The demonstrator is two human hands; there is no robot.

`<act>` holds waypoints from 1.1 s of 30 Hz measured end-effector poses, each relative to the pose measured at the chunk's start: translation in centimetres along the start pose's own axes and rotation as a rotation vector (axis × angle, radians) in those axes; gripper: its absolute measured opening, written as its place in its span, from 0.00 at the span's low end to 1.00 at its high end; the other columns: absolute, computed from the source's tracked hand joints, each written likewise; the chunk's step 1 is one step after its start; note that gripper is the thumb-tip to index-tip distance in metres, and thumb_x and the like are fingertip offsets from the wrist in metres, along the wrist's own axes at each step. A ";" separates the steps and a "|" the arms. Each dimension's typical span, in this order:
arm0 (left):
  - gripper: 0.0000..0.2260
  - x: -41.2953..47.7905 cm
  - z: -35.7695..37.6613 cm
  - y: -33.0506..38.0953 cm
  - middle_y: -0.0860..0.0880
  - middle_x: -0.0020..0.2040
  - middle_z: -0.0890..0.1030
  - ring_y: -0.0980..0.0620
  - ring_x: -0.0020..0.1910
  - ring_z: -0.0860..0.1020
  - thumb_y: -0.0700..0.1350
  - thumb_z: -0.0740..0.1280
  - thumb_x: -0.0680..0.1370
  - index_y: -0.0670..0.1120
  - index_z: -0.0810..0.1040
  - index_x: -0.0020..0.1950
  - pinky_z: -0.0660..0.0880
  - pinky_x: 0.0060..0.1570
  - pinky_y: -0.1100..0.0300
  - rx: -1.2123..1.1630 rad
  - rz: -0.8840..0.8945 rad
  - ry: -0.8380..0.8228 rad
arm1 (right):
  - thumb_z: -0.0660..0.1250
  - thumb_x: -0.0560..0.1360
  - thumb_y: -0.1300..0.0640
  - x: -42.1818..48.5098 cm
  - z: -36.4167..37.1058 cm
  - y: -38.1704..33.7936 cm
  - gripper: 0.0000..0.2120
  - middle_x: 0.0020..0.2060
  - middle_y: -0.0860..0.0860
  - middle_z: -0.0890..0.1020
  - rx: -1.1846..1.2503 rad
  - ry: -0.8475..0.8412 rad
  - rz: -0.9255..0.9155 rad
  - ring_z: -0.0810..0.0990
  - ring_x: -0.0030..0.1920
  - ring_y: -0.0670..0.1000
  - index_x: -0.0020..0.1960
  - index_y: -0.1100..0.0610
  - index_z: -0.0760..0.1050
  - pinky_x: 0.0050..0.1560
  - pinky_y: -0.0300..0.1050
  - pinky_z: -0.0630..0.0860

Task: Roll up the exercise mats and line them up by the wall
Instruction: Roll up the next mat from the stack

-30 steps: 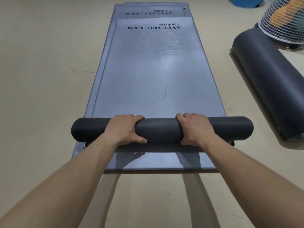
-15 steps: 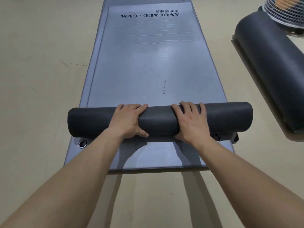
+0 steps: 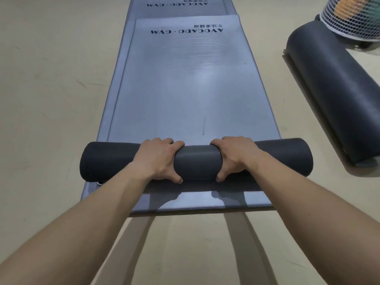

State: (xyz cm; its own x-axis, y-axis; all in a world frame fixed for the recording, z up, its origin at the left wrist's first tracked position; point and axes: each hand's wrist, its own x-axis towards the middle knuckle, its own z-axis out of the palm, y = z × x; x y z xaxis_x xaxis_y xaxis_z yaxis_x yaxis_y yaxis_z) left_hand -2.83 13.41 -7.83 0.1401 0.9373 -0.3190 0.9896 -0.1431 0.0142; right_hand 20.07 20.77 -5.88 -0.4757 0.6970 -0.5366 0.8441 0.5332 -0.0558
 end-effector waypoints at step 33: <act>0.43 -0.4 -1.9 -1.1 0.56 0.58 0.79 0.50 0.54 0.77 0.73 0.77 0.58 0.59 0.72 0.69 0.75 0.58 0.52 -0.293 -0.081 -0.373 | 0.74 0.62 0.26 -4.9 2.2 -1.3 0.54 0.70 0.48 0.73 -0.062 0.226 -0.039 0.71 0.68 0.55 0.80 0.44 0.58 0.67 0.55 0.71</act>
State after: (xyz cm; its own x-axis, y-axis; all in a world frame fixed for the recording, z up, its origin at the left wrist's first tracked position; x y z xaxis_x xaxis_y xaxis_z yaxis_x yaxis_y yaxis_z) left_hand -3.91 13.83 -5.92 0.0937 0.7564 -0.6473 0.9717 0.0720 0.2248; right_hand 21.84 15.60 -5.05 -0.5572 0.7611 -0.3321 0.8104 0.5856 -0.0175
